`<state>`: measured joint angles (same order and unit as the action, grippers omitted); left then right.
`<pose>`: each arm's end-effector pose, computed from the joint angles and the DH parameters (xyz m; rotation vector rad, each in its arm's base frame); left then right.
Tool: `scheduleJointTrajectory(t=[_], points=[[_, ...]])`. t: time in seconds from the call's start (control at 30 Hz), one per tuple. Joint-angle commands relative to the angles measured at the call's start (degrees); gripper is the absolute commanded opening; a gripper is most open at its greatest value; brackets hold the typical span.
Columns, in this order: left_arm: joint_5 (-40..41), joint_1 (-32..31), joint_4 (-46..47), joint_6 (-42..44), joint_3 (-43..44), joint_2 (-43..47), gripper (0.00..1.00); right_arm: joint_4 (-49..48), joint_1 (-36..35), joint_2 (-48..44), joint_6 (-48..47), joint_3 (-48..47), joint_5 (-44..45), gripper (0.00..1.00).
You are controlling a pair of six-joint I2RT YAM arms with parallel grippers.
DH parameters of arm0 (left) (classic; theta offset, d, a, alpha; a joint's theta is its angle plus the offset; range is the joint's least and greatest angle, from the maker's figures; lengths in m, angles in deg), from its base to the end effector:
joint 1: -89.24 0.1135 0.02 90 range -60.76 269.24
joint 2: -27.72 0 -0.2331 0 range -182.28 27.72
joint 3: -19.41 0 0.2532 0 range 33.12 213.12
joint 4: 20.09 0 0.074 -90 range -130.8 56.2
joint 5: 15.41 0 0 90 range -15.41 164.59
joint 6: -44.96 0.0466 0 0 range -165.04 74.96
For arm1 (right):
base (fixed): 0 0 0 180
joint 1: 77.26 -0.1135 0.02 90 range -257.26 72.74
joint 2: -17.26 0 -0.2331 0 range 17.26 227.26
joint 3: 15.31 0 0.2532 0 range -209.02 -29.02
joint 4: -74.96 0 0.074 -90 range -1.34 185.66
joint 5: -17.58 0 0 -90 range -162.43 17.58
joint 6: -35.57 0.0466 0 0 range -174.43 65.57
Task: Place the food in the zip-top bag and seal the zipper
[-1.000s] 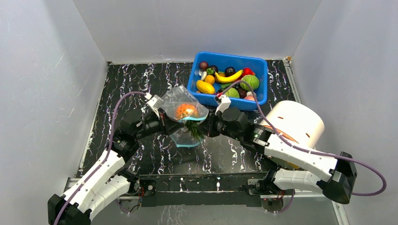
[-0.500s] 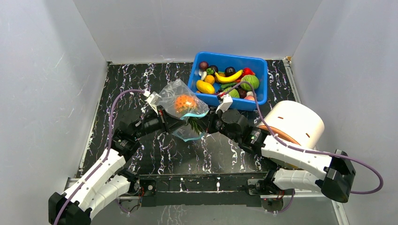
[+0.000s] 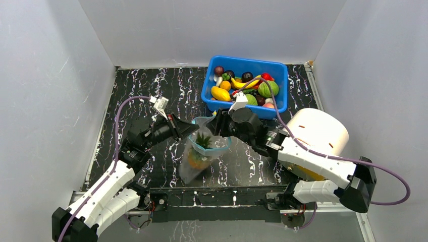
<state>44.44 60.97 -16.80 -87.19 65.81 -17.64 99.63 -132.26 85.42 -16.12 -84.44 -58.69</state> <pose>0.1856 -0.1264 0.2926 0.2688 1.6486 -1.3506 0.1786 0.2358 0.2862 -0.1387 2.0612 0.8080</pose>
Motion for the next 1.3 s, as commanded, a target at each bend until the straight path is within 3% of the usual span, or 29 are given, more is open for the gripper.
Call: scheduleJointTrajectory(t=[0.0, 0.23, 0.43, 0.7, 0.83, 0.9, 0.97, 1.0, 1.13, 1.27], points=[[5.24, -0.29, 0.96, -0.82, 1.43, 2.43, 0.00, 11.16, 0.16, -4.86, 1.11, -4.27, -2.18, 0.43], [6.63, -0.29, -1.83, 1.38, 2.40, 2.22, 0.00, 20.85, 0.16, -12.60, 7.23, -5.33, -2.82, 0.42], [7.26, -0.29, -1.61, 2.17, 2.13, 1.59, 0.00, 26.02, 0.16, -12.90, 12.86, -6.60, -0.45, 0.51], [6.99, -0.29, -0.91, 2.13, 2.43, 0.67, 0.00, 19.74, 0.16, -9.80, 15.84, -2.37, -8.53, 0.49], [7.12, -0.29, -1.29, 2.46, 2.82, 0.77, 0.00, 18.87, 0.16, -7.94, 16.57, 0.43, -6.25, 0.48], [7.21, -0.29, -1.60, 2.44, 3.11, 1.00, 0.00, 18.83, 0.16, -7.32, 17.12, 2.02, -4.58, 0.42], [7.33, -0.29, -2.02, 2.45, 3.19, 1.45, 0.00, 16.58, 0.16, -7.32, 17.14, 4.19, -5.25, 0.10], [7.43, -0.29, -2.43, 2.54, 3.11, 1.63, 0.00, 15.18, 0.16, -7.53, 17.27, 4.99, -5.55, 0.01], [7.75, -0.29, -6.80, 5.72, 4.76, 1.84, 0.00, 10.77, 0.16, -7.80, 17.90, 3.93, -5.61, 0.00], [8.75, -0.29, -16.31, 14.44, 10.36, 0.91, 0.11, 10.39, 0.18, -5.72, 14.84, -2.25, -7.41, 0.00]])
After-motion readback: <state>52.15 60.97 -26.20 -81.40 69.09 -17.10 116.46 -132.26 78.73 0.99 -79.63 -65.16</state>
